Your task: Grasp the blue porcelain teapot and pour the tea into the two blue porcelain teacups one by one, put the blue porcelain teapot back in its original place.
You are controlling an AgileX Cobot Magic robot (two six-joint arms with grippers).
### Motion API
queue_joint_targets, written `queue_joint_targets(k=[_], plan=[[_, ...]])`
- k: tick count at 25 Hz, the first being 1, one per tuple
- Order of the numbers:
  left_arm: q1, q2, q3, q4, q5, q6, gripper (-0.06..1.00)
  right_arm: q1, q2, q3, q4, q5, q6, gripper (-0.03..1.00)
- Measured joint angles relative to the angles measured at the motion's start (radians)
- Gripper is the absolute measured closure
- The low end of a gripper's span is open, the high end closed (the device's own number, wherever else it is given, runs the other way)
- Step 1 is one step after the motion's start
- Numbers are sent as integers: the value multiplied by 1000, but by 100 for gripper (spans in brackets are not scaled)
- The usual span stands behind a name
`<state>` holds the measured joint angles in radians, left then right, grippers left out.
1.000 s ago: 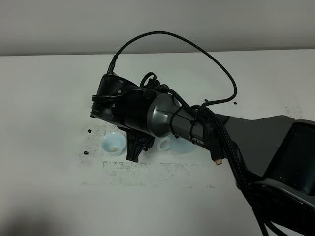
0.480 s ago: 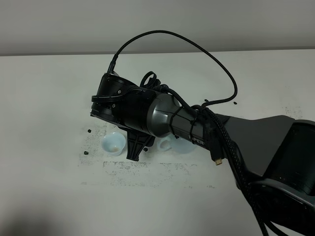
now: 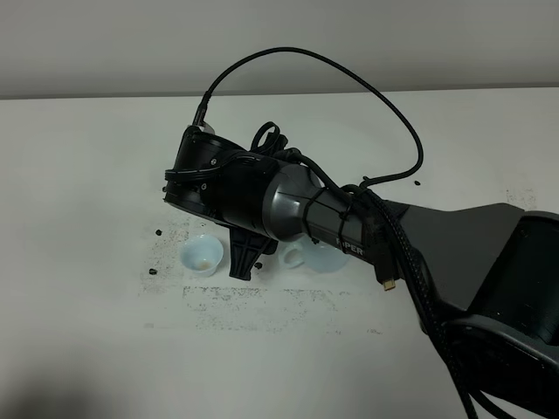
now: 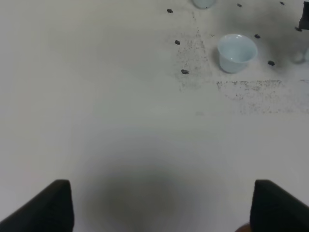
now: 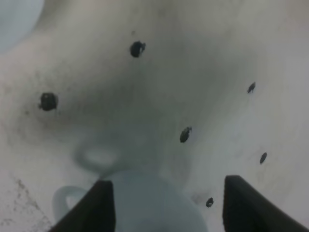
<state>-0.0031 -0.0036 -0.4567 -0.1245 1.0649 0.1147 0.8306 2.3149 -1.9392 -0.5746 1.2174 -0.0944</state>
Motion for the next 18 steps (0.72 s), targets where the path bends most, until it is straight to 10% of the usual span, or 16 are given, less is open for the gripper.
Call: queue_joint_targets(k=[18], plan=[[0,0,0,0,0,0,19,-3,20,2,13,0,-1,45]])
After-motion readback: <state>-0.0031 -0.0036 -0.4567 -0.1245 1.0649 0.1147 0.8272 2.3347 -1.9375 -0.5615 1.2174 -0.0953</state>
